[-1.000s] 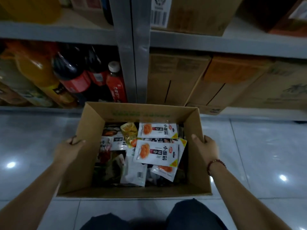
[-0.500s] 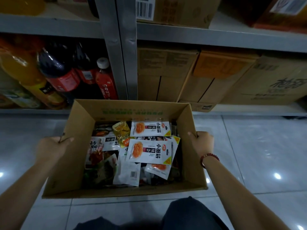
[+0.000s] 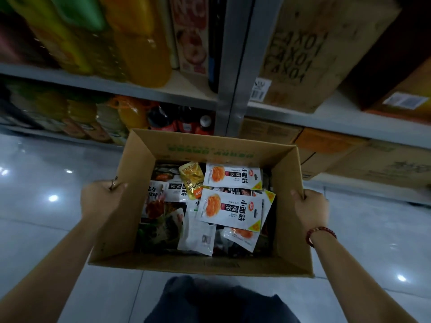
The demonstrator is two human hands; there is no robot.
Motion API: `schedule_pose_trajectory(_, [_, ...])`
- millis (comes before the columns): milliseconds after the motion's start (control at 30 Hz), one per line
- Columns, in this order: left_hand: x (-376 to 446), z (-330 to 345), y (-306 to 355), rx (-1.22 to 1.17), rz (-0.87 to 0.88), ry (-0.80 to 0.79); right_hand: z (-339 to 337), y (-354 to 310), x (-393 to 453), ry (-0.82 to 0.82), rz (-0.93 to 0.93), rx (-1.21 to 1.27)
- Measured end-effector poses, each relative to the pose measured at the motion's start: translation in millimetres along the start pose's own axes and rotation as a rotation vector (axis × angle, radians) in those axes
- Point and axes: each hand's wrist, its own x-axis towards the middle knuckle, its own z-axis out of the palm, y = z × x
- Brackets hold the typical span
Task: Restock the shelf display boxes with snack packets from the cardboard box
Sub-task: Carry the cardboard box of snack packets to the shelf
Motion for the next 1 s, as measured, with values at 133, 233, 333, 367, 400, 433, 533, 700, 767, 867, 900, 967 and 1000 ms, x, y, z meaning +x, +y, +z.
schedule_pose_trajectory(133, [-39,-96,24,-0.018,-0.067,0.052,-69,-61,-40,-0.048,-0.039,-0.056])
schedule_pose_trajectory(233, [-78,-171,38,-0.060,-0.162,0.100,-121,-107,-73,-0.107,-0.085,-0.080])
schedule_pose_trajectory(333, [-123,-244,56,-0.095,-0.254,0.153,-170,-157,-105,-0.146,-0.151,-0.105])
schedule_pose_trajectory(367, [-137,-267,63,-0.118,-0.280,0.181,-185,-175,-115,-0.161,-0.181,-0.114])
schedule_pose_trajectory(400, [-149,-289,68,-0.133,-0.312,0.211,-198,-192,-124,-0.179,-0.214,-0.126])
schedule_pose_trajectory(433, [-161,-310,71,-0.134,-0.333,0.233,-209,-208,-132,-0.197,-0.250,-0.144])
schedule_pose_trajectory(533, [-187,-366,64,-0.073,-0.322,0.267,-229,-257,-158,-0.238,-0.357,-0.195])
schedule_pose_trajectory(700, [-210,-436,28,-0.081,-0.406,0.341,-225,-336,-197,-0.238,-0.594,-0.201])
schedule_pose_trajectory(767, [-212,-460,9,-0.099,-0.436,0.378,-214,-371,-213,-0.259,-0.649,-0.182])
schedule_pose_trajectory(867, [-205,-497,-21,-0.114,-0.504,0.413,-191,-425,-235,-0.287,-0.695,-0.183])
schedule_pose_trajectory(900, [-201,-510,-31,-0.119,-0.518,0.427,-182,-444,-243,-0.300,-0.710,-0.185])
schedule_pose_trajectory(967, [-191,-537,-55,-0.113,-0.541,0.455,-164,-483,-258,-0.319,-0.755,-0.186])
schedule_pose_trajectory(1000, [-187,-552,-66,-0.112,-0.557,0.467,-155,-503,-266,-0.323,-0.780,-0.193])
